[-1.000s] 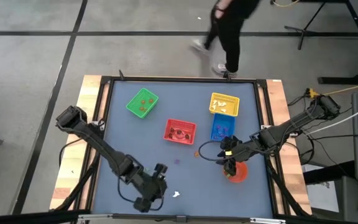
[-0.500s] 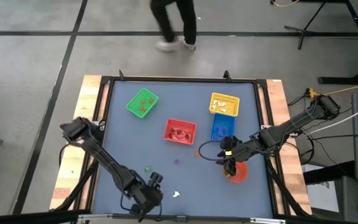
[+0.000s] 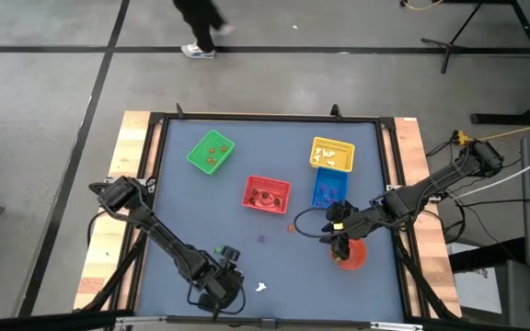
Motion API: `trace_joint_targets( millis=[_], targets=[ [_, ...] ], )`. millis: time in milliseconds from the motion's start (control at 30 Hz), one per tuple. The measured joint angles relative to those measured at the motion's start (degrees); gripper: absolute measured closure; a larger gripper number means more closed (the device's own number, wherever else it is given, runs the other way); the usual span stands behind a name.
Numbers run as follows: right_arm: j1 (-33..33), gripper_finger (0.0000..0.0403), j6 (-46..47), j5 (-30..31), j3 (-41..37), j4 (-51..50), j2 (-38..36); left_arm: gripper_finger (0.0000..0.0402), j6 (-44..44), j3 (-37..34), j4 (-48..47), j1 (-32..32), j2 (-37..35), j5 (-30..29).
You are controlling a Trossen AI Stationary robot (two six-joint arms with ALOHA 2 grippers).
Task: Sort Halloween decoration
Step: Put the purple spider toy into the blue bin
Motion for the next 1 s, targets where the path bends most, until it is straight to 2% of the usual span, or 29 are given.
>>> trace_joint_targets(
  millis=[1000],
  targets=[
    [0.0,0.0228,0.0,0.1,0.0,0.0,0.0,0.0353,0.2,0.1,-0.8,0.0,1.6,-1.2]
  ],
)
